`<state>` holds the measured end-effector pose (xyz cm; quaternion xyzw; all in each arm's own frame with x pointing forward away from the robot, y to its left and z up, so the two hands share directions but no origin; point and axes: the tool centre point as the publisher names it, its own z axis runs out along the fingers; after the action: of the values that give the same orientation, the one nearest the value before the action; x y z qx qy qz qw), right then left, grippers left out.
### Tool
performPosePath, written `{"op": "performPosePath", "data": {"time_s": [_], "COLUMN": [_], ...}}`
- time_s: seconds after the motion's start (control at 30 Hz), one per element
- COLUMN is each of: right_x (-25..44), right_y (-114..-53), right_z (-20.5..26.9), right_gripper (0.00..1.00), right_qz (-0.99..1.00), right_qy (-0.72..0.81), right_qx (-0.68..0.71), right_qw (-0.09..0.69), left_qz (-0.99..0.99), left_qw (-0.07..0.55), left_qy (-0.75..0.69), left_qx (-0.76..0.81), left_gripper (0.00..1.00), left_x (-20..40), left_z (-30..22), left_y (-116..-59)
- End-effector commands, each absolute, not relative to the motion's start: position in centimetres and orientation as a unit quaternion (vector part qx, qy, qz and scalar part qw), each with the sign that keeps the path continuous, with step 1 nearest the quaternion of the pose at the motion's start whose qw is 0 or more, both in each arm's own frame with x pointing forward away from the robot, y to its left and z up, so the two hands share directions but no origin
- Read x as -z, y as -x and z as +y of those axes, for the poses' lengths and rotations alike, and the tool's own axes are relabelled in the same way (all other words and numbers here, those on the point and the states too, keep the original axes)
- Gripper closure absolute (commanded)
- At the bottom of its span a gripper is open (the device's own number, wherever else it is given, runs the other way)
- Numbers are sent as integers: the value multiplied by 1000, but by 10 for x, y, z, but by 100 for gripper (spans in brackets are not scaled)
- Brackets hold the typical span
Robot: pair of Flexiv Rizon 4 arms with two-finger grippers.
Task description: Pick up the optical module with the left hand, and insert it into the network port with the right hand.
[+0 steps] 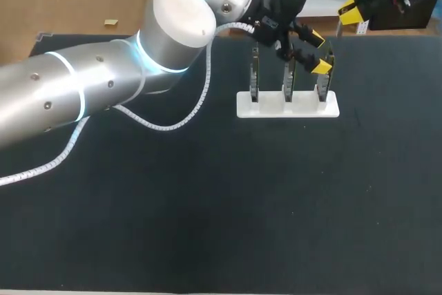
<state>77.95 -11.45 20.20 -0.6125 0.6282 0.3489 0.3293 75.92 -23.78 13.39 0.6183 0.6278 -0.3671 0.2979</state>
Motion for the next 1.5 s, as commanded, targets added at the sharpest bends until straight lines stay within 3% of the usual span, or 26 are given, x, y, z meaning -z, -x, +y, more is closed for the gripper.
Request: {"op": "performPosePath", "data": {"time_s": [0.03, 1.5], "right_x": [-201, -175], "right_y": [-776, -775], "right_z": [-112, -107], "right_gripper": [100, 100], "right_qz": [630, 643], "right_qy": [612, 614], "right_qx": [-345, -336], "right_qw": [331, 310], "left_qz": [629, 629], "left_qw": [294, 294], "left_qy": [-620, -620], "left_qx": [367, 367], "left_gripper": [0, 0], "left_x": [-135, -135], "left_z": [-239, -239], "left_y": [-762, -762]}}
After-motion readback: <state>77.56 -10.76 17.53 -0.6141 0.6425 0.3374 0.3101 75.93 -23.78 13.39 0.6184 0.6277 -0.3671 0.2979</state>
